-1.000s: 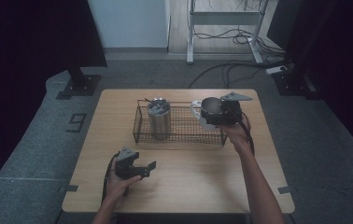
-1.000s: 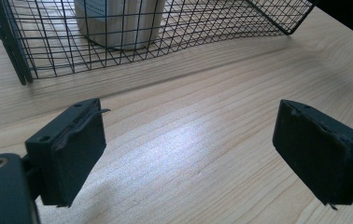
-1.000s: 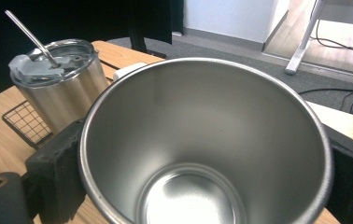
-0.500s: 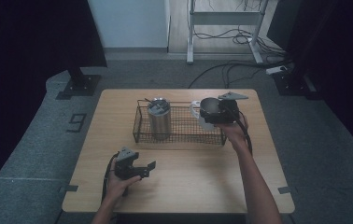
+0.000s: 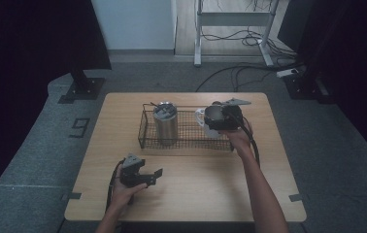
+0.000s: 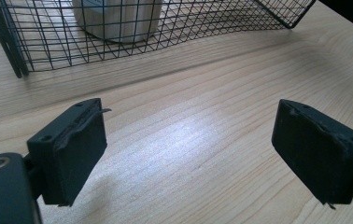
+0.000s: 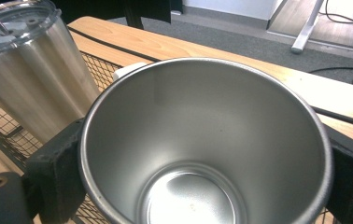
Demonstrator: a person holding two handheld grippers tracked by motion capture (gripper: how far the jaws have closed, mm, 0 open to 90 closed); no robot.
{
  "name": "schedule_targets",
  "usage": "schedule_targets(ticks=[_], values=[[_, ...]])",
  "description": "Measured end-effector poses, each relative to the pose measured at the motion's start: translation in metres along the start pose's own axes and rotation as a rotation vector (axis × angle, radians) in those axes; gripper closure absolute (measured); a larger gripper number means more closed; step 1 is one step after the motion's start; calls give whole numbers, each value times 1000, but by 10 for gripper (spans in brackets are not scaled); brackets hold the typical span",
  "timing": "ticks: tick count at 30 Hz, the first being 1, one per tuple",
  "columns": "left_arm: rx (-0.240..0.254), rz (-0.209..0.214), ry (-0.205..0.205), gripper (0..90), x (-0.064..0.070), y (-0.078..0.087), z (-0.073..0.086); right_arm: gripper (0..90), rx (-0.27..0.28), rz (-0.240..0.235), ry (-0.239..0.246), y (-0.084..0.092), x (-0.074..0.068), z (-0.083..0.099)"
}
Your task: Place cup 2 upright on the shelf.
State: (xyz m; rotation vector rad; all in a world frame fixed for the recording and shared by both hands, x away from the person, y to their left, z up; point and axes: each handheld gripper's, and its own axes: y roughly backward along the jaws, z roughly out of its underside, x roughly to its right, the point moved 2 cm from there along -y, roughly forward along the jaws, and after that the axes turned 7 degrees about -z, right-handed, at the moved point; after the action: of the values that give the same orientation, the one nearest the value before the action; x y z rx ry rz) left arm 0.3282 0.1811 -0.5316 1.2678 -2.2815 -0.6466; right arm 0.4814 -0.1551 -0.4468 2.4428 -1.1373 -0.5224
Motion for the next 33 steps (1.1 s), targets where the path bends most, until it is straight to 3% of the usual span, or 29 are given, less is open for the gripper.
schedule_targets(ticks=[19, 33], values=[[-8, -1, -4, 103, 1, -2, 1, 62, -61, 12, -34, -23, 9, 22], [-10, 0, -5, 103, 1, -2, 2, 62, -95, 29, -32, -33, 9, 29]])
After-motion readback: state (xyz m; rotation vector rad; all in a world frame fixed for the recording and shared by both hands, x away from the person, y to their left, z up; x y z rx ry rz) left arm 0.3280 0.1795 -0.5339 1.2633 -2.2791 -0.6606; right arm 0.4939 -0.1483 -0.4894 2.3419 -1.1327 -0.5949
